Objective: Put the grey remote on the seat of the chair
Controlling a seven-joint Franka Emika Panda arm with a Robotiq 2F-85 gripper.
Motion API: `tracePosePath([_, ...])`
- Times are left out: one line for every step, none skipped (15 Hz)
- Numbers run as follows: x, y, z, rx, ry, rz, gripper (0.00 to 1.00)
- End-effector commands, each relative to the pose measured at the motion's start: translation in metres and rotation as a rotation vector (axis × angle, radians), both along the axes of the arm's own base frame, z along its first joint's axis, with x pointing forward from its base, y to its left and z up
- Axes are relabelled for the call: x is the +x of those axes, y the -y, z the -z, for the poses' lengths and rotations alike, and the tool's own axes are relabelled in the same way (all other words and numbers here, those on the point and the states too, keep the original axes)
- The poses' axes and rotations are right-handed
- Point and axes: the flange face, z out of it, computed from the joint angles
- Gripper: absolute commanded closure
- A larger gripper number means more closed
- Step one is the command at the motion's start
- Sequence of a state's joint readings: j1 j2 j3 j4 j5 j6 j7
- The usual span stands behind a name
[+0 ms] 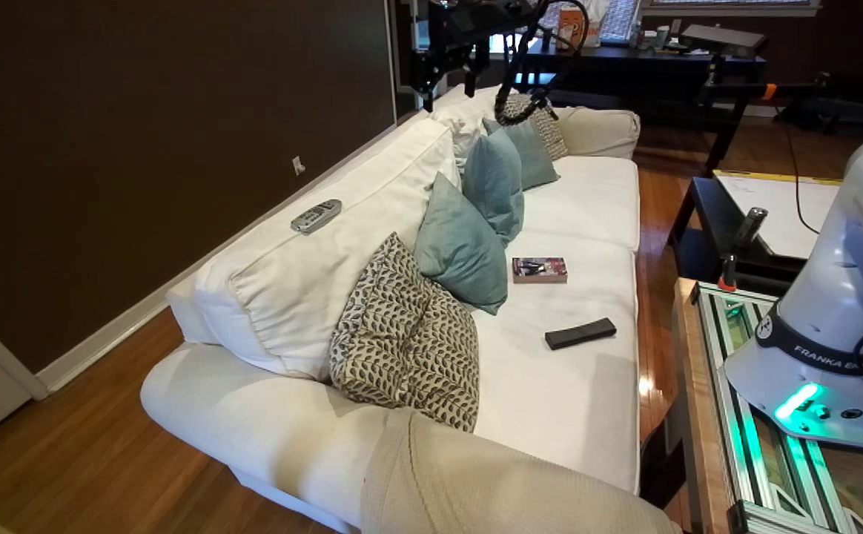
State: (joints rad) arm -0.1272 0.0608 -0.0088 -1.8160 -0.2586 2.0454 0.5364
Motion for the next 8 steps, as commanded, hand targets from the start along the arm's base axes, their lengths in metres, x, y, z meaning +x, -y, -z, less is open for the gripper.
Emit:
tracePosePath([0.000, 0.000, -0.001, 0.000, 0.000, 0.000, 0.00])
tracePosePath([0.003, 0.002, 0.001, 0.029, -0.007, 0.003, 0.00])
tracePosePath([0.011, 0.008, 0.002, 0.043, 0.012, 0.002, 0.00])
tracePosePath([0.019, 0.013, 0.002, 0.051, 0.020, -0.030, 0.00])
tracePosePath([0.026, 0.018, 0.002, 0.039, 0.025, -0.087, 0.00])
tracePosePath([0.034, 0.021, 0.004, 0.032, 0.016, -0.147, 0.00])
tracePosePath([0.043, 0.023, 0.006, 0.020, 0.002, -0.201, 0.00])
tracePosePath([0.052, 0.025, 0.009, 0.015, -0.019, -0.259, 0.00])
